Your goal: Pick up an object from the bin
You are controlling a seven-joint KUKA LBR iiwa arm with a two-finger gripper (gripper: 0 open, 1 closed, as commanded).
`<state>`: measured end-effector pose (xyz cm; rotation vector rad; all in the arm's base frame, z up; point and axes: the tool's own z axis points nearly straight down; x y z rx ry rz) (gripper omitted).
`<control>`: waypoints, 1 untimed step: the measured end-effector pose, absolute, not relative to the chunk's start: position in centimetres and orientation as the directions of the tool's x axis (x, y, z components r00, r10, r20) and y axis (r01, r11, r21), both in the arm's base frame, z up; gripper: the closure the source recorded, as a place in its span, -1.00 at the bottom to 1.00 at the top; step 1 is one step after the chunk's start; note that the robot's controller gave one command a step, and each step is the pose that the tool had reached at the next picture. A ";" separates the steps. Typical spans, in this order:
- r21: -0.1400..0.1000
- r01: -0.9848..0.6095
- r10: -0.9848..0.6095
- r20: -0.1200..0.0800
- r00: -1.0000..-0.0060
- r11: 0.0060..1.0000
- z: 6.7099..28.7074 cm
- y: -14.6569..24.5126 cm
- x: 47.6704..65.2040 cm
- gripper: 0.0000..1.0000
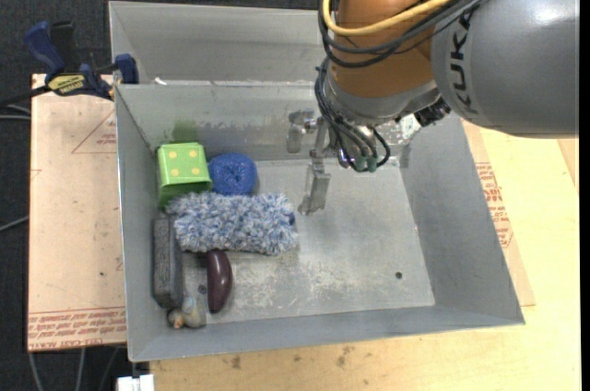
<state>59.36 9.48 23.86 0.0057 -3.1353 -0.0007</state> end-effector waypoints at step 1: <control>0.001 -0.001 -0.001 -0.001 -1.000 1.000 24.4 9.4 59.5 -1.00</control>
Offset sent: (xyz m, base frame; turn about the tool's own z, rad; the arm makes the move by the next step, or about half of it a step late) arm -0.0025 0.0365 -0.1686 0.1213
